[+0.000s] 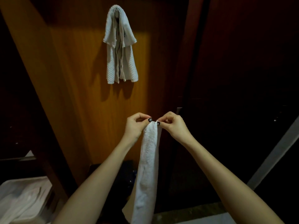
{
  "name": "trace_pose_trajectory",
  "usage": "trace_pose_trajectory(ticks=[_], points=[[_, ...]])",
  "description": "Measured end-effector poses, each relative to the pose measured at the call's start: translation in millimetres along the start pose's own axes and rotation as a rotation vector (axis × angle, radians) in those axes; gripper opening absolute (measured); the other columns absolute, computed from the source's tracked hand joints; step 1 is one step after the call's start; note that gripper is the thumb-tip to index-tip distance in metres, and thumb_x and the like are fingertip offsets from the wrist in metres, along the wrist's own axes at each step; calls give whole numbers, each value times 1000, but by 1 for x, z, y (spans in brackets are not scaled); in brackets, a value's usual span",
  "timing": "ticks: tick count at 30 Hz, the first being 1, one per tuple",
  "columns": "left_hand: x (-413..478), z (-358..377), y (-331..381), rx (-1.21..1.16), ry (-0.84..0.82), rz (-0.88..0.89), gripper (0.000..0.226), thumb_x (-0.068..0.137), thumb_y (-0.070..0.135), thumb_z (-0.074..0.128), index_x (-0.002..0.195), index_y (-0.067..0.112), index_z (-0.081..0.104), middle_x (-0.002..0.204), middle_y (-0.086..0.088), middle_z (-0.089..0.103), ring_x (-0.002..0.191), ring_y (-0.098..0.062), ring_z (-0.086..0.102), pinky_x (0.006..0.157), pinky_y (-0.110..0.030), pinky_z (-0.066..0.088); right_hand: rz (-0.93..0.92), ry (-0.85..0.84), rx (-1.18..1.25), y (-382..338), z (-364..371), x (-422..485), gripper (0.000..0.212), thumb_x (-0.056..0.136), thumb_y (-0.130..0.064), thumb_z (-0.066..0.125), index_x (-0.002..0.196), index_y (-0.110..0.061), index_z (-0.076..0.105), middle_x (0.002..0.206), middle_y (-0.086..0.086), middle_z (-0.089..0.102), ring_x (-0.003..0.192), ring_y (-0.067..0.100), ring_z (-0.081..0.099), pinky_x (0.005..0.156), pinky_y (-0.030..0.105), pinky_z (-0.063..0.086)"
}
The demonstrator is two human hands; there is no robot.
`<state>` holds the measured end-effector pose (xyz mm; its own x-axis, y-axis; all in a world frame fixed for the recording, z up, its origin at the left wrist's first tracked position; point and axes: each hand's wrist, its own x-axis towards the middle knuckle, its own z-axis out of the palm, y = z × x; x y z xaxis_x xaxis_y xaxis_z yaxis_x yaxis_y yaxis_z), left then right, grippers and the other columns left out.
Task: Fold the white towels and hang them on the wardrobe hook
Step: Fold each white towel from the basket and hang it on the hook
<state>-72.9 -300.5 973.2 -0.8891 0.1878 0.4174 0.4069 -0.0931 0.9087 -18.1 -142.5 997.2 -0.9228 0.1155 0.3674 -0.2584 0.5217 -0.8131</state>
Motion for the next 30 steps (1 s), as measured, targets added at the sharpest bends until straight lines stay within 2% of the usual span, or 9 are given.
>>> trace_pose_trajectory(ticks=[2, 5, 7, 9, 10, 15, 21, 25, 30], points=[[2, -6, 0, 11, 30, -2, 16, 81, 1, 71, 77, 17, 69, 75, 5, 68, 69, 4, 64, 62, -10, 47, -13, -109, 8, 2, -3, 1, 3, 86, -11, 70, 87, -8, 70, 107, -4, 57, 95, 5, 55, 85, 21, 44], [7, -13, 3, 29, 48, 6, 17, 81, 0, 70, 77, 16, 68, 76, 4, 68, 70, 5, 63, 63, -9, 47, -1, -251, 58, 6, 2, -1, 9, 86, -9, 70, 83, -10, 62, 128, -3, 57, 120, 6, 52, 101, 28, 41], [11, -14, 6, 48, 36, 23, 18, 81, -1, 70, 77, 16, 68, 76, 4, 68, 70, 5, 64, 64, -10, 48, -20, -262, 116, 9, 11, -4, 13, 85, -7, 70, 83, -9, 58, 109, -6, 65, 102, 0, 58, 88, 22, 47], [15, -15, 10, 64, 31, 46, 18, 81, 0, 70, 77, 17, 68, 76, 5, 68, 71, 4, 64, 64, -10, 48, -82, -172, 126, 9, 18, -5, 13, 85, -6, 70, 82, -9, 58, 83, -3, 61, 75, 2, 53, 68, 18, 42], [18, -16, 12, 71, 32, 58, 18, 81, 1, 71, 76, 18, 68, 76, 6, 68, 71, 4, 64, 65, -10, 48, -110, -112, 137, 9, 20, -4, 13, 85, -6, 70, 81, -10, 58, 79, 2, 59, 71, 5, 51, 65, 19, 40], [20, -27, 17, 115, 13, 108, 18, 81, 5, 72, 78, 22, 68, 77, 7, 68, 74, 1, 63, 68, -13, 49, -192, 63, 151, 3, 18, 2, 25, 85, -5, 68, 73, -20, 53, 79, -1, 59, 75, 6, 55, 71, 27, 45], [21, -22, 20, 98, 45, 130, 22, 81, 2, 71, 77, 24, 68, 72, 11, 68, 72, 3, 64, 65, -11, 48, -165, -90, 158, -4, 22, 2, 18, 85, -5, 70, 80, -12, 53, 95, 2, 65, 90, 7, 60, 80, 20, 45], [24, -21, 18, 118, 45, 150, 23, 81, 4, 72, 76, 26, 68, 75, 10, 69, 76, -2, 64, 69, -14, 49, -149, -57, 36, 0, 22, 0, 21, 85, -12, 70, 79, -16, 50, 72, -4, 56, 68, 4, 48, 63, 23, 36], [22, -16, 13, 104, 44, 113, 21, 81, 3, 71, 77, 23, 68, 76, 7, 69, 76, -3, 65, 69, -16, 51, -189, -75, -117, 2, 21, -3, 15, 89, -13, 63, 89, -17, 49, 78, 5, 59, 73, 24, 56, 66, 39, 45]])
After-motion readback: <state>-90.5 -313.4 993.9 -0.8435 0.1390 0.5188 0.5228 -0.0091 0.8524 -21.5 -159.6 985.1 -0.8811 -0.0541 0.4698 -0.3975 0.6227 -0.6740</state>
